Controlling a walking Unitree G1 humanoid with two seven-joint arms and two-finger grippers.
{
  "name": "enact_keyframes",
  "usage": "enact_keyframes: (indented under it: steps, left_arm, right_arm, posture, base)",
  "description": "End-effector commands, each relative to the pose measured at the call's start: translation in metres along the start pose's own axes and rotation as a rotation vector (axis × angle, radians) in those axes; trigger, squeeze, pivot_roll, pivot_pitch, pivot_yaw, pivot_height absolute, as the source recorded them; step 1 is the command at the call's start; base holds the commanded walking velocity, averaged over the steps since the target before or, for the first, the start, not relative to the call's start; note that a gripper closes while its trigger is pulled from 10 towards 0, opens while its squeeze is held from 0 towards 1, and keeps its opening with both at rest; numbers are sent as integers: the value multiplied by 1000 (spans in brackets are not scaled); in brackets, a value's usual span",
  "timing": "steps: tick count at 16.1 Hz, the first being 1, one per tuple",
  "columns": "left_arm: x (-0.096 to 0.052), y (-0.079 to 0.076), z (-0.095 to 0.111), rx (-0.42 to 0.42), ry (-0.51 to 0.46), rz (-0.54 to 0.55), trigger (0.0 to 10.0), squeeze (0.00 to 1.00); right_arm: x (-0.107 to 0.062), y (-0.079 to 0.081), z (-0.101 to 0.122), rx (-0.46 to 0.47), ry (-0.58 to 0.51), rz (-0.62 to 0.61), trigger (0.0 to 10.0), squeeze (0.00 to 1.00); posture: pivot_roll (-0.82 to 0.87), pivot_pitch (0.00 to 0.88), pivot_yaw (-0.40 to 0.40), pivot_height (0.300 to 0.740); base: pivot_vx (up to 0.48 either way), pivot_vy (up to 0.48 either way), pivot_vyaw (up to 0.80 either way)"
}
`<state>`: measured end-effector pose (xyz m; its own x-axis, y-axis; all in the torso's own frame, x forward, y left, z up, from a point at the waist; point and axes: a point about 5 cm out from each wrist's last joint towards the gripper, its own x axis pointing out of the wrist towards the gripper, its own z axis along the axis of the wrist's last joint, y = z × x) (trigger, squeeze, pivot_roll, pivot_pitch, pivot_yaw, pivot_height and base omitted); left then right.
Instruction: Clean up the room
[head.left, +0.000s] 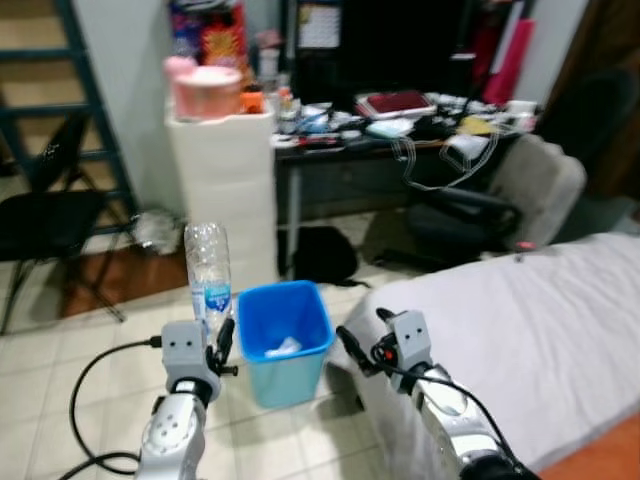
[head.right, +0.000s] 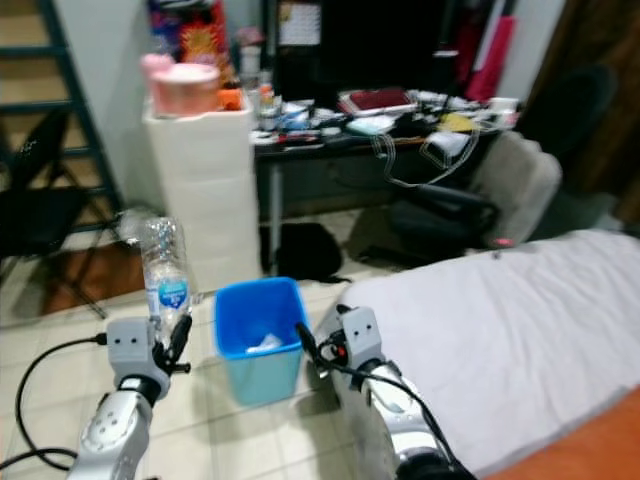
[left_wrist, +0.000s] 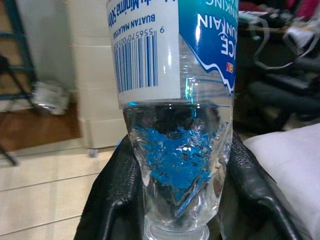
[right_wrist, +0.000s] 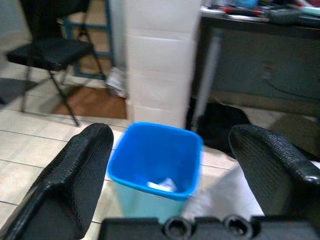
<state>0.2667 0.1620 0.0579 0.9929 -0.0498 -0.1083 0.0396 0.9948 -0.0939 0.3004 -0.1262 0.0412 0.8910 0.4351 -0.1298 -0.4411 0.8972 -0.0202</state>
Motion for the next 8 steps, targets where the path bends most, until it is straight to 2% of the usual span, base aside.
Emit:
enact_keyframes:
  steps: [1,8]
  left_arm:
    - [3,-5,8,10,-35,-26,10000,0]
    - [5,-8,7,-7,-33,-26,10000,0]
  right_arm:
    - [1,-3,2,1,-3,-10,10000,0]
    - [2,-3,3,3,-7,1,10000,0]
  posture:
    - [153,0,-61,740]
    - [146,0,-64,740]
  base:
    - [431,0,0]
    - [434,0,0]
